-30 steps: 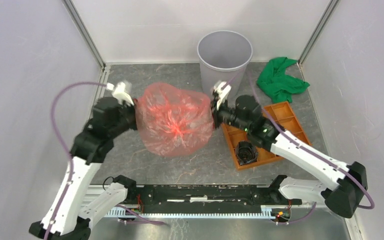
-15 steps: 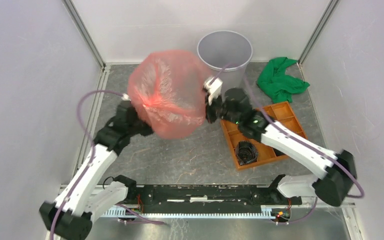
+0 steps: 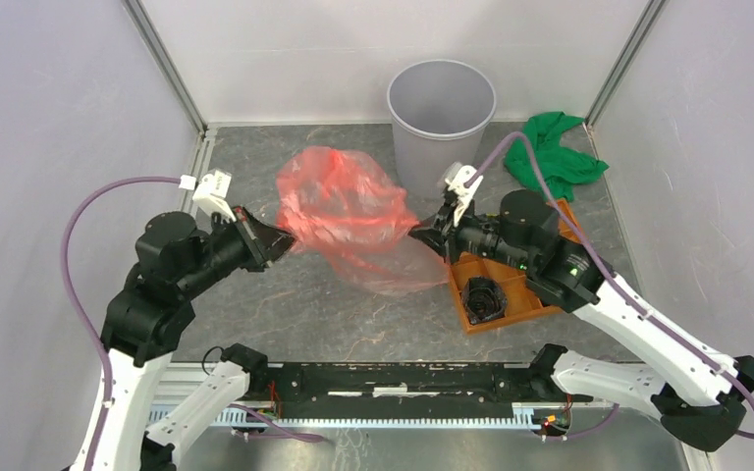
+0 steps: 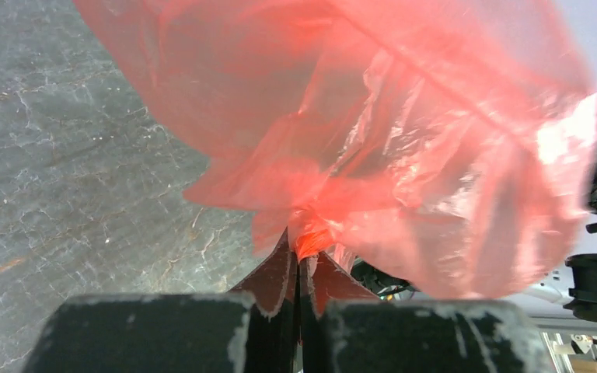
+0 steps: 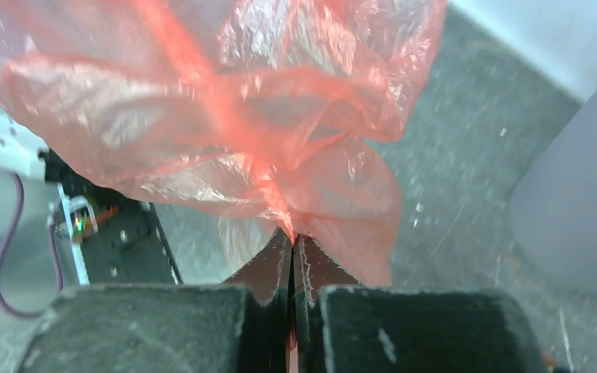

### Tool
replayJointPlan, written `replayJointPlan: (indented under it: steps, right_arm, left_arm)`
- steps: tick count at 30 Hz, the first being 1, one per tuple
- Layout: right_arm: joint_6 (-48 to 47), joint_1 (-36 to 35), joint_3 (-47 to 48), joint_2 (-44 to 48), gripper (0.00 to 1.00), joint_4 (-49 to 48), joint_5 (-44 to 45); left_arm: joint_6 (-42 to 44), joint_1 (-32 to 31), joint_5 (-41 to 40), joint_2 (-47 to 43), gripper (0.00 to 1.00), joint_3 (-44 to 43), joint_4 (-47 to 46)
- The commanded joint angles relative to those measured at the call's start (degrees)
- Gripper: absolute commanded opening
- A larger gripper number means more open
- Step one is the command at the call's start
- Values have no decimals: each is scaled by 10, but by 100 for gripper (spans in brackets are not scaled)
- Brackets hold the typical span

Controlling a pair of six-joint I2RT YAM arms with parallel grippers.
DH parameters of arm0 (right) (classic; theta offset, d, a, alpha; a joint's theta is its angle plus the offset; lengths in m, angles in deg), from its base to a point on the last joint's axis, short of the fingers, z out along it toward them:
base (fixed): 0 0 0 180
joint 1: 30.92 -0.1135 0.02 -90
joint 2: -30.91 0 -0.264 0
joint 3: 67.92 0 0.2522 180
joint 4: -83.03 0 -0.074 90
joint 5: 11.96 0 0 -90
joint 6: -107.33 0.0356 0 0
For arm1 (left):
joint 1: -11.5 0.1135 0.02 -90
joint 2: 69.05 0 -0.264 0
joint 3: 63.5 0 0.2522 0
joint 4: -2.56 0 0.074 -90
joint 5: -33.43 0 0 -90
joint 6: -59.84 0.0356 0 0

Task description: Put the trash bags into the trash bin

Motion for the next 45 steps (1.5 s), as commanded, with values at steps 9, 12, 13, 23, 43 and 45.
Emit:
replayJointPlan:
  steps: [9,12,13,23,43,45]
  right_arm:
    - [51,2,-75,2,0,-86,24]
    - [59,2,-34,-34,0,-22,20]
    - [63,2,-27,-32,0,-17,-1]
    - [102,2,-39,66,1,-71,34]
    - [-44,21,167,-156,44,-67,219]
    - [-65,26,184,-170,57,-61,215]
  left_arm:
    - [14,3,-5,0,2,55,55]
    - [8,2,-6,13,2,73,69]
    - [8,2,1,14,2,74,70]
    - [46,3,32,13,2,-39,64]
    - [127,3,-327,184,2,-128,-37]
    - [126,3,-370,185,2,-103,-57]
